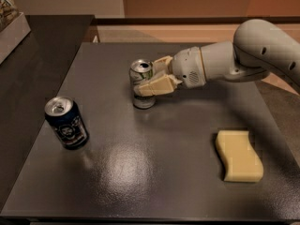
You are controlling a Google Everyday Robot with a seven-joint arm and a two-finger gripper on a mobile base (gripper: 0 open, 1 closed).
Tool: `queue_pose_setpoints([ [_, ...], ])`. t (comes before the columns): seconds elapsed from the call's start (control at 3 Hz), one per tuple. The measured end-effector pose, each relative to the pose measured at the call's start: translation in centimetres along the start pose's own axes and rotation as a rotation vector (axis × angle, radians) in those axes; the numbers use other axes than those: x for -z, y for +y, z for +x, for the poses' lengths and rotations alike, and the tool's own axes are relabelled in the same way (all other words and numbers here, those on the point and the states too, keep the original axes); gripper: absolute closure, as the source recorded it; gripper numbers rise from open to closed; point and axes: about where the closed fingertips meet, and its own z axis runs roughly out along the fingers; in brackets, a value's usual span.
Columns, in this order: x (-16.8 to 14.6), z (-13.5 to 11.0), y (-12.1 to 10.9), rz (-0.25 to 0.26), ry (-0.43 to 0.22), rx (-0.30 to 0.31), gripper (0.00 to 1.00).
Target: Place 7up can upright
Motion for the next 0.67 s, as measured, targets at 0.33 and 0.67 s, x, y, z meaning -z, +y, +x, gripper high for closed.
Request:
queue_pose_setpoints([
  [0.33, -0.16, -0.10, 0.11, -0.003, 0.000, 0.002, 0.00],
  [0.67, -0.17, -0.11, 0.11, -0.003, 0.000, 0.002, 0.00],
])
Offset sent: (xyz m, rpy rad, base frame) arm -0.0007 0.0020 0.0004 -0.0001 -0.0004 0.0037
